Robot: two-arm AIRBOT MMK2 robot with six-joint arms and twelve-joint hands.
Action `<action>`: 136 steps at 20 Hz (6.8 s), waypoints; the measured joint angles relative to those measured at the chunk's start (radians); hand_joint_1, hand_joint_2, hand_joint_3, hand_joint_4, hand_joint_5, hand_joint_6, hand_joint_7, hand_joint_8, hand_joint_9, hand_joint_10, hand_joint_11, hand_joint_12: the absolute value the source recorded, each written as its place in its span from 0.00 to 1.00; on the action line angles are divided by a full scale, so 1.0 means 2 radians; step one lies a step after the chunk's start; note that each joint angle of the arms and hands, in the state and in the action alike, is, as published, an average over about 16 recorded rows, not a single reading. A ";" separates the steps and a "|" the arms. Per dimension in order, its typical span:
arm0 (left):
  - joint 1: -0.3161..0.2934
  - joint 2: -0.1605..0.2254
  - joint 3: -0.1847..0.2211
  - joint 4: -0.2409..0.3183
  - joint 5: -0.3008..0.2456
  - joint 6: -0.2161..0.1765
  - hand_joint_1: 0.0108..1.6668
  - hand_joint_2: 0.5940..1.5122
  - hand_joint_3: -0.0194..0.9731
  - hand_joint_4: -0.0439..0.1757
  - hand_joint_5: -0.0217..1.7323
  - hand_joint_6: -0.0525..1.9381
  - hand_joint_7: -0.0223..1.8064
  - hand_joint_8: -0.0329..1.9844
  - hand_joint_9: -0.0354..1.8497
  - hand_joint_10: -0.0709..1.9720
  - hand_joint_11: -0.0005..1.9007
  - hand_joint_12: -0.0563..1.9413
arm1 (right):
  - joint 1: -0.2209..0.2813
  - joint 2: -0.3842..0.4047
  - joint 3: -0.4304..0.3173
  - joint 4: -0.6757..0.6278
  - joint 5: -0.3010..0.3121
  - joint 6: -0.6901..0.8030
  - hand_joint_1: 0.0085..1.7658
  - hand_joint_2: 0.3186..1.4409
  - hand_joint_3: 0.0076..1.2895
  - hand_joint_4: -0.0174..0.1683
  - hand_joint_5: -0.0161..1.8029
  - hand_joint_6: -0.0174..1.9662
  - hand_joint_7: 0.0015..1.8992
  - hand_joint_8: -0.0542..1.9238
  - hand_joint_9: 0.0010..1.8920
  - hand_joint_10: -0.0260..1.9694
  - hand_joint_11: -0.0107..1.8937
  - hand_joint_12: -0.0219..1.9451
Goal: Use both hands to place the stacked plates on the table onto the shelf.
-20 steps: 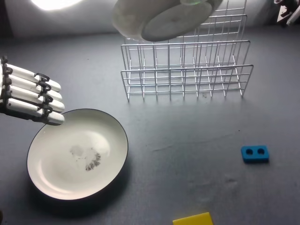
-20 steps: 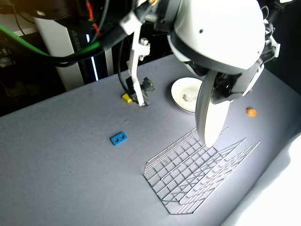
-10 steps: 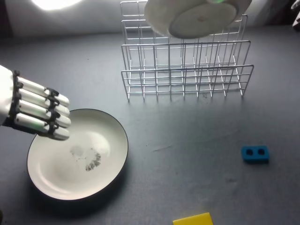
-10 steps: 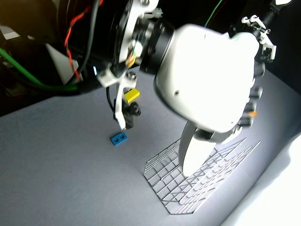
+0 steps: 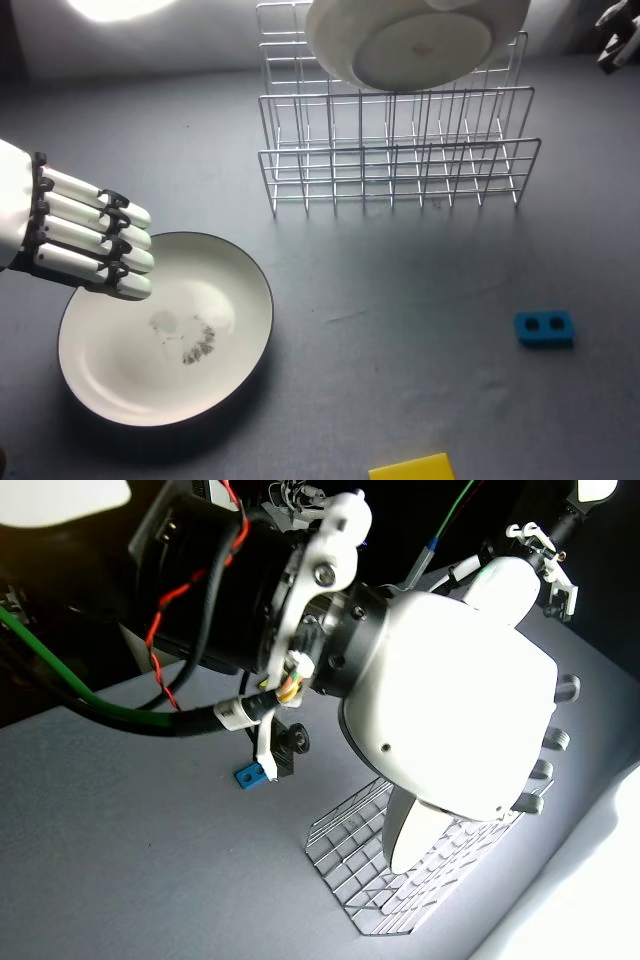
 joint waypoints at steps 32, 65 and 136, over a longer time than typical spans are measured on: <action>0.027 0.000 0.001 0.003 0.011 0.001 0.00 0.60 0.03 0.21 0.02 0.03 0.02 0.02 0.03 0.04 0.01 0.03 | -0.058 -0.090 0.113 0.002 -0.044 0.108 0.71 0.55 0.01 0.05 0.53 0.44 0.63 0.37 0.75 0.01 0.56 0.42; 0.070 -0.011 0.014 0.009 0.067 0.008 0.00 0.60 0.03 0.22 0.02 0.03 0.02 0.02 0.02 0.04 0.01 0.03 | 0.013 0.016 -0.033 0.003 0.008 -0.201 0.59 0.60 0.01 0.09 0.18 0.03 0.18 0.04 0.20 0.01 0.10 0.30; 0.095 -0.026 0.026 -0.003 0.069 -0.072 0.00 0.59 0.03 0.19 0.03 0.02 0.02 0.02 0.02 0.01 0.01 0.04 | -0.209 -0.272 0.048 0.278 0.165 -0.673 0.78 0.52 0.00 0.07 0.48 0.27 0.53 0.17 0.59 0.10 0.54 0.49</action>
